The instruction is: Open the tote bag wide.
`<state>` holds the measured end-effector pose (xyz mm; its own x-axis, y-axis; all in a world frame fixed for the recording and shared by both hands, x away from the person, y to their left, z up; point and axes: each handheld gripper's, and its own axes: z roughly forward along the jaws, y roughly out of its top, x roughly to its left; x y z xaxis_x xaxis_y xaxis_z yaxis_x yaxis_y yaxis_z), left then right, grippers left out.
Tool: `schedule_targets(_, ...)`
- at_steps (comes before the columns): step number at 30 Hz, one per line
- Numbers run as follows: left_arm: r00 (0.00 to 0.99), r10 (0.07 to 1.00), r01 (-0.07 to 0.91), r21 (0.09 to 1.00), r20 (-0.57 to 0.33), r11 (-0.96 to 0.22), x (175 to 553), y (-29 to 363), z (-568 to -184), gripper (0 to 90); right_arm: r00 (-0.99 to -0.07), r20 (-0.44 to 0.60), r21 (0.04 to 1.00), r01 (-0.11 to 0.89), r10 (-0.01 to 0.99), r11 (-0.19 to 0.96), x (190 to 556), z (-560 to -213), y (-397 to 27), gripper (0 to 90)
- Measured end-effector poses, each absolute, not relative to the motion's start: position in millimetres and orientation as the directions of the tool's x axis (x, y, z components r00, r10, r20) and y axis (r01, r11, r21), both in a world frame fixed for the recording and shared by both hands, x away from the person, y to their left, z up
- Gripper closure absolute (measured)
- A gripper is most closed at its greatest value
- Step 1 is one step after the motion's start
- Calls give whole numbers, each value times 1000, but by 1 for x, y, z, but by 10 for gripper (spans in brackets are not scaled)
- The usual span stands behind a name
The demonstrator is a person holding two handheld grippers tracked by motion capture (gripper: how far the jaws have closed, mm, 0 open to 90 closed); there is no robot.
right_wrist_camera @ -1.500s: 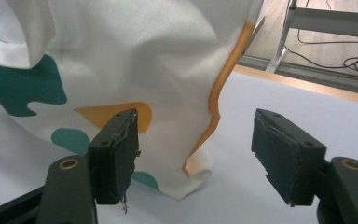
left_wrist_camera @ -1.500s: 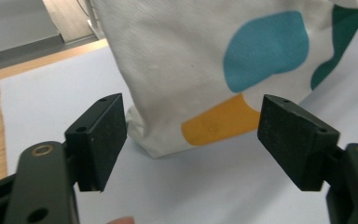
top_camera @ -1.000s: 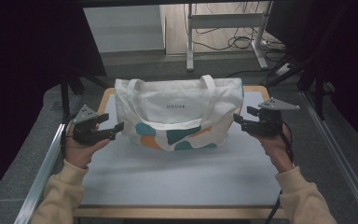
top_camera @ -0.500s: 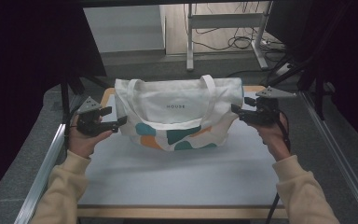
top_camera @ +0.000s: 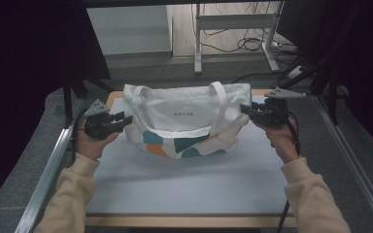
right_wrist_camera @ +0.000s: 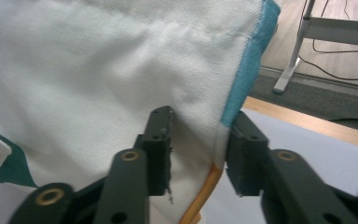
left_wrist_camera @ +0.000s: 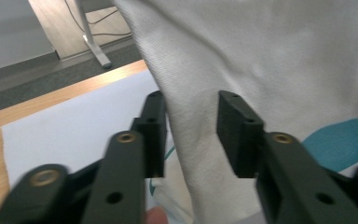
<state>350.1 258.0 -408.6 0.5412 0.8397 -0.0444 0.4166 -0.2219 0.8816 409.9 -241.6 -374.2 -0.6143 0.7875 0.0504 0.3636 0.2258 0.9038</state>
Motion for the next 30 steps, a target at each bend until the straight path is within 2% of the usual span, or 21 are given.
schedule_targets(3,550,834,410,882,-37,-231,348,255,-409,700,-611,40,904,360,791,233,408,-374,-241,712)
schedule_targets(6,558,829,421,875,-41,-240,350,255,-411,617,-612,35,905,356,790,235,407,-375,-241,745)
schedule_targets(8,552,832,432,871,-52,-233,352,256,-413,612,-613,35,906,352,790,233,407,-375,-242,771)
schedule_targets(16,551,833,425,877,-53,-225,353,256,-418,835,-619,17,908,339,786,247,407,-378,-240,826)
schedule_targets(30,556,830,408,886,-50,-220,339,259,-420,871,-622,-37,914,295,782,278,393,-381,-241,837)
